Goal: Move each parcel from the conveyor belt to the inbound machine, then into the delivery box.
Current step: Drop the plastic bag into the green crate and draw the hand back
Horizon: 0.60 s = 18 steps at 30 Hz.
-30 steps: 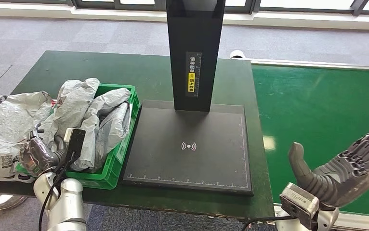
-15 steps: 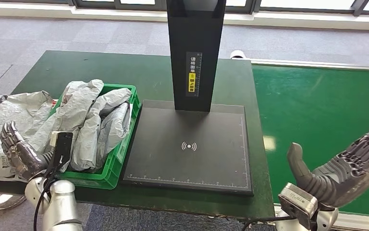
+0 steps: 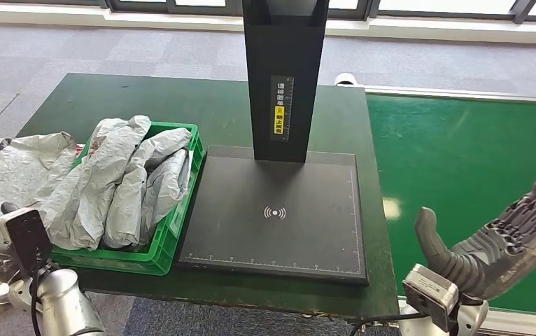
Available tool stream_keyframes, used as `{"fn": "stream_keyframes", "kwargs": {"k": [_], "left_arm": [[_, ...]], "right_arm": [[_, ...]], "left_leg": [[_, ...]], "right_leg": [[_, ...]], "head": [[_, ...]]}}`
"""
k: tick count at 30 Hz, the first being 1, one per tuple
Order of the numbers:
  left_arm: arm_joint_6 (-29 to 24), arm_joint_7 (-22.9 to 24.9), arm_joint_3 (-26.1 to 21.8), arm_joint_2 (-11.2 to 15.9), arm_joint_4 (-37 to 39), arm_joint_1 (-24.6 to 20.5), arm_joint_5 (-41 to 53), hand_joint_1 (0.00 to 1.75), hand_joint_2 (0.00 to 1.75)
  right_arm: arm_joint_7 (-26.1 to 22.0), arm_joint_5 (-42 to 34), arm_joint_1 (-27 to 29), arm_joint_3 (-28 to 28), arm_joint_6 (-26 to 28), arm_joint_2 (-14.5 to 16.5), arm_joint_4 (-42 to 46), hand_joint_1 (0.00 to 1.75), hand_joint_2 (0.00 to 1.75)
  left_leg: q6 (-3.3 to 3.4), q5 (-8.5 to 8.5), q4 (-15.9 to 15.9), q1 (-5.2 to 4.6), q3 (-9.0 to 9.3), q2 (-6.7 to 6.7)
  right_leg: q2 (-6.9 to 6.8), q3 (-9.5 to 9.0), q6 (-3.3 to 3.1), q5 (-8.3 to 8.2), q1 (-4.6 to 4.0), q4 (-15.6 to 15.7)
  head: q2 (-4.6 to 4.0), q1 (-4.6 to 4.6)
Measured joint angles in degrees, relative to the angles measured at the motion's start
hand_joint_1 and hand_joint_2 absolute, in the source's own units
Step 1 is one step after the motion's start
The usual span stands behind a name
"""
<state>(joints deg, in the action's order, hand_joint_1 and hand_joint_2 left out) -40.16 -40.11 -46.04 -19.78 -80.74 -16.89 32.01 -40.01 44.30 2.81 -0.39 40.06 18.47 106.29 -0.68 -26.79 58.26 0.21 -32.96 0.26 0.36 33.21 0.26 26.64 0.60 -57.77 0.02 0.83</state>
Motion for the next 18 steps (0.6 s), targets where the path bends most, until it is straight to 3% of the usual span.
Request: {"fn": "stream_keyframes", "kwargs": {"k": [5,9,13,16,18], "left_arm": [[-0.01,-0.03,5.4,0.0,-5.01,2.56,-9.83,0.0,0.0],[0.0,-0.07,12.39,0.49,-8.82,4.89,-17.75,0.0,0.0],[1.38,-0.11,21.48,1.35,-12.84,7.46,-23.68,0.0,1.75],[7.52,-0.13,28.77,2.27,-14.61,9.74,-27.91,0.0,1.75],[17.01,-0.12,32.1,2.5,-14.85,10.74,-31.08,0.0,1.75]], "right_arm": [[0.01,-0.33,-0.07,-0.02,0.0,0.0,-0.5,0.0,1.75],[0.01,-1.33,-0.17,-0.02,0.0,0.0,-1.39,0.0,1.75],[-0.01,-2.57,-0.41,0.11,-0.02,0.0,-3.23,0.0,1.75],[-0.02,-3.44,-0.73,0.75,-0.04,-0.01,-5.09,0.0,1.75],[-0.02,-5.64,-1.07,1.78,-0.08,-0.14,-7.02,0.0,1.75]], "left_leg": [[0.0,0.0,0.0,-0.01,-0.01,-0.03],[0.01,0.0,0.0,-0.01,-0.01,-0.08],[0.01,0.0,0.01,-0.01,0.01,-0.15],[0.01,0.0,0.01,-0.01,-0.01,-0.19],[0.01,0.0,0.0,-0.02,-0.01,-0.2]], "right_leg": [[-0.04,-0.01,0.0,0.0,0.01,0.0],[-0.09,-0.05,0.0,0.0,0.0,0.0],[-0.14,-0.09,0.01,0.0,0.01,0.0],[-0.16,-0.1,0.01,0.01,0.01,0.01],[-0.17,-0.1,0.02,0.01,0.01,0.01]], "head": [[0.0,0.0],[0.0,0.01],[0.0,0.02],[0.0,0.01],[0.0,0.01]]}}
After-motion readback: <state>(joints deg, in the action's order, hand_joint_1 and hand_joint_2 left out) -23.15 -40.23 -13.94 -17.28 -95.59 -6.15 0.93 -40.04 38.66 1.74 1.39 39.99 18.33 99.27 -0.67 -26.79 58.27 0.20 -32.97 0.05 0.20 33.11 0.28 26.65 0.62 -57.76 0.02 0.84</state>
